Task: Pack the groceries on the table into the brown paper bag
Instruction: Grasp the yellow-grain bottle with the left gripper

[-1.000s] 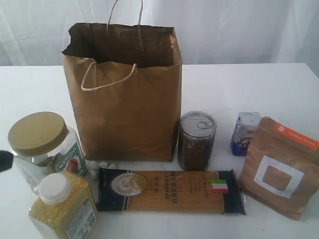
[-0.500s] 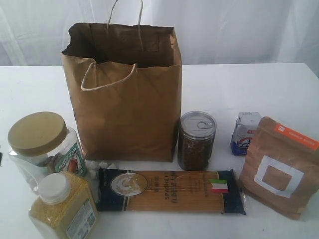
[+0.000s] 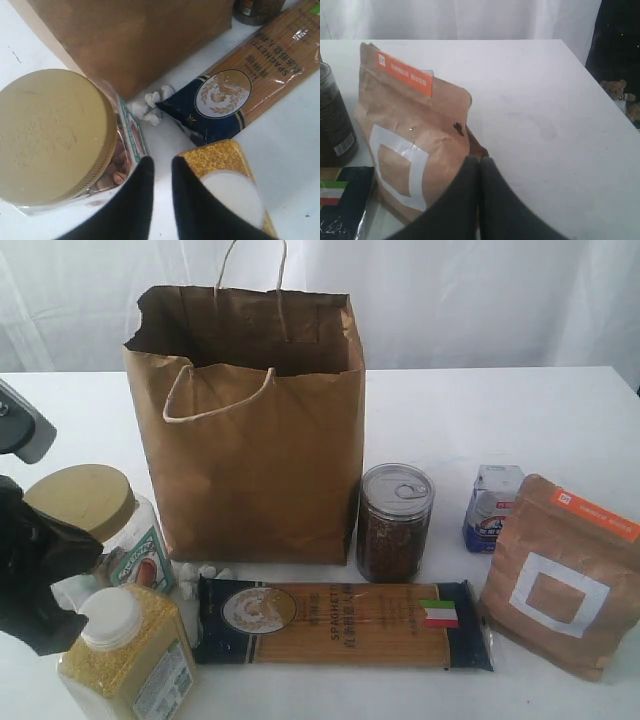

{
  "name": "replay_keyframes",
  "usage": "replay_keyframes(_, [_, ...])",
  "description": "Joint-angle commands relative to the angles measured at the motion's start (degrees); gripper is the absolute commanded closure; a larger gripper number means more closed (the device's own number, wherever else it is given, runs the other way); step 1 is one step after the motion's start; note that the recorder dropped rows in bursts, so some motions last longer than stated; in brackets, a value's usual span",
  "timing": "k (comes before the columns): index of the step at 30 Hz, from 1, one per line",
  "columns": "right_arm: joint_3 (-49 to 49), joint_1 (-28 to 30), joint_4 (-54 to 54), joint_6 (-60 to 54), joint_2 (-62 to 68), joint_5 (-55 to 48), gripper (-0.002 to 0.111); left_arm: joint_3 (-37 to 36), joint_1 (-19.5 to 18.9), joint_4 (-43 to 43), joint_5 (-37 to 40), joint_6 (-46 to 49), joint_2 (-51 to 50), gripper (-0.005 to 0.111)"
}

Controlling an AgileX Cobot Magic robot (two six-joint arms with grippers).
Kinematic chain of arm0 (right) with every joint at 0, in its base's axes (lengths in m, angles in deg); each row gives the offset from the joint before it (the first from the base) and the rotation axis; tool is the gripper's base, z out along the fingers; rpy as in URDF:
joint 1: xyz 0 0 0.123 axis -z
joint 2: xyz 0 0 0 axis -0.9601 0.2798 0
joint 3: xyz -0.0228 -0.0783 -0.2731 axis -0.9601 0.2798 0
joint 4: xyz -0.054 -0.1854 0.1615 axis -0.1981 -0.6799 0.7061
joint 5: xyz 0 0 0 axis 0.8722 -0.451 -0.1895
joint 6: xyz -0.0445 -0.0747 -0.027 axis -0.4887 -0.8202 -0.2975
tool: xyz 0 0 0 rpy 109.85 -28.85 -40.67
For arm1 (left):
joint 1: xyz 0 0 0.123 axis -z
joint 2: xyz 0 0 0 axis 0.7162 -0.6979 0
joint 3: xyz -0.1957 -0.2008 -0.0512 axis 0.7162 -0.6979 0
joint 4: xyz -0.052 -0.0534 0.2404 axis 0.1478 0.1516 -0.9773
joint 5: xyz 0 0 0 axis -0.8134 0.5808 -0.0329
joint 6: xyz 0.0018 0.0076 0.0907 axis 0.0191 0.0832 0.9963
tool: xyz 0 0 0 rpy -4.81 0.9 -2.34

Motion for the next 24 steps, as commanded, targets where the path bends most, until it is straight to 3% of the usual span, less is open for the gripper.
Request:
replay_keyframes(1, [0.29, 0.32, -0.03, 0.13, -0.32, 0.24, 0.108, 0.31, 0.48, 5.74, 0.47, -0.56, 0.21, 0.030])
replay_keyframes(3, [0.29, 0.32, -0.03, 0.13, -0.32, 0.24, 0.108, 0.31, 0.48, 7.86, 2.27, -0.56, 0.21, 0.006])
replay_keyframes(4, [0.29, 0.32, -0.03, 0.13, -0.32, 0.24, 0.108, 0.31, 0.48, 8.20, 4.07, -0.82, 0.21, 0.002])
replay_keyframes(8, [0.29, 0.32, -0.03, 0.13, -0.32, 0.24, 0.108, 0.31, 0.48, 9.76, 12.53, -0.82, 0.21, 0.002])
replay_keyframes(10, [0.29, 0.32, -0.03, 0.13, -0.32, 0.24, 0.108, -0.11, 0.48, 14.05, 12.98, -0.64, 0.11, 0.002])
replay_keyframes(15, [0.29, 0.32, -0.03, 0.13, -0.32, 0.24, 0.108, -6.29, 0.48, 26.70, 2.23, 6.33, -0.44, 0.002])
replay_keyframes(24, [0.29, 0.32, -0.03, 0.13, -0.32, 0.24, 0.108, -14.61, 0.48, 24.59, -13.73, 7.47, -4.24, 0.002])
